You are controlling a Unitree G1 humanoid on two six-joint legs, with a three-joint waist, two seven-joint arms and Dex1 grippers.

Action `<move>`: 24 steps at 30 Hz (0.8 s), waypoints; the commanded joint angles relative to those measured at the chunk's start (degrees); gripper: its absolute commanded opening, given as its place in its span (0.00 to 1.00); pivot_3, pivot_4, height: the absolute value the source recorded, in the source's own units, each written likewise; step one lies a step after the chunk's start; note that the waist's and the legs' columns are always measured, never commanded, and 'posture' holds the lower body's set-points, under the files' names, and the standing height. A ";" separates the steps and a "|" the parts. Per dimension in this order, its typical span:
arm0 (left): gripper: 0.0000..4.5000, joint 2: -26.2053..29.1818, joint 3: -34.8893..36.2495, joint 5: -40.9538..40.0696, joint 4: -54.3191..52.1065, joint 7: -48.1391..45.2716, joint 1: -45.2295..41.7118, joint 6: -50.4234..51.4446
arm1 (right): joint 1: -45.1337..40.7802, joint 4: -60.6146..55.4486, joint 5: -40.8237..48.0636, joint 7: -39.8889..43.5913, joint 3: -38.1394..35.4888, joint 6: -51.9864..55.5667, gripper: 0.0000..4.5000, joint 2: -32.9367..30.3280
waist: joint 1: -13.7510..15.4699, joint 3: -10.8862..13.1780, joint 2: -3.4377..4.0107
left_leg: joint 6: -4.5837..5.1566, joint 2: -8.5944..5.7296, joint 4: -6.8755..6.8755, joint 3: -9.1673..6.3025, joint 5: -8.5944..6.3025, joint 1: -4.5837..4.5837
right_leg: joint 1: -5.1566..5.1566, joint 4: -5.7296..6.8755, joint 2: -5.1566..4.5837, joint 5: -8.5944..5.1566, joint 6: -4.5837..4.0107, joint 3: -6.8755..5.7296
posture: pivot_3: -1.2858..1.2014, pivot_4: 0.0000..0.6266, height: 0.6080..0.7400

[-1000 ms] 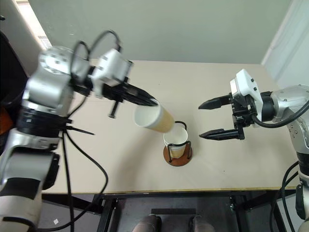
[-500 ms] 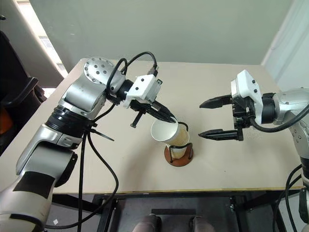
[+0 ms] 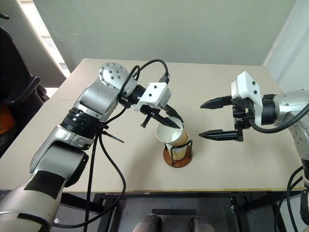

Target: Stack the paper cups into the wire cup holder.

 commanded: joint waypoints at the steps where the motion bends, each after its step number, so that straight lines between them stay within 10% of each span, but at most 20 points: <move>1: 0.54 -0.76 2.06 1.62 0.26 0.22 -1.09 -0.46 | -1.26 -0.76 0.08 -0.30 -0.39 -0.54 1.00 -0.35 | 0.00 0.00 0.00 | 0.00 0.00 0.00 0.00 0.00 0.00 | 0.00 0.00 0.00 0.00 0.01 0.00 | 0.52 0.24 1.00; 5: 0.84 -1.20 3.99 1.86 0.01 2.09 -1.00 0.67 | -1.93 0.11 -0.27 0.29 0.74 -1.00 1.00 0.12 | 0.04 0.00 0.00 | 0.00 -0.01 0.01 0.01 0.00 -0.01 | 0.01 -0.01 0.00 0.00 0.05 0.01 | 0.52 0.24 1.00; 12: 0.84 5.42 12.07 -0.36 -9.76 7.74 7.13 9.68 | -5.88 7.93 -3.86 4.34 6.20 -4.24 1.00 2.43 | -0.54 -0.02 0.04 | -0.01 0.00 -0.01 0.07 0.01 0.08 | 0.01 -0.01 0.04 -0.01 0.10 0.07 | 0.52 0.24 1.00; 24: 0.84 29.72 48.64 -14.30 -33.95 11.30 53.87 29.35 | -10.88 29.92 -13.43 13.00 9.06 -13.10 1.00 0.53 | -0.92 -0.02 0.08 | -0.07 0.02 -0.20 0.11 0.05 0.08 | -0.28 0.12 0.09 -0.32 -0.33 0.25 | 0.52 0.24 1.00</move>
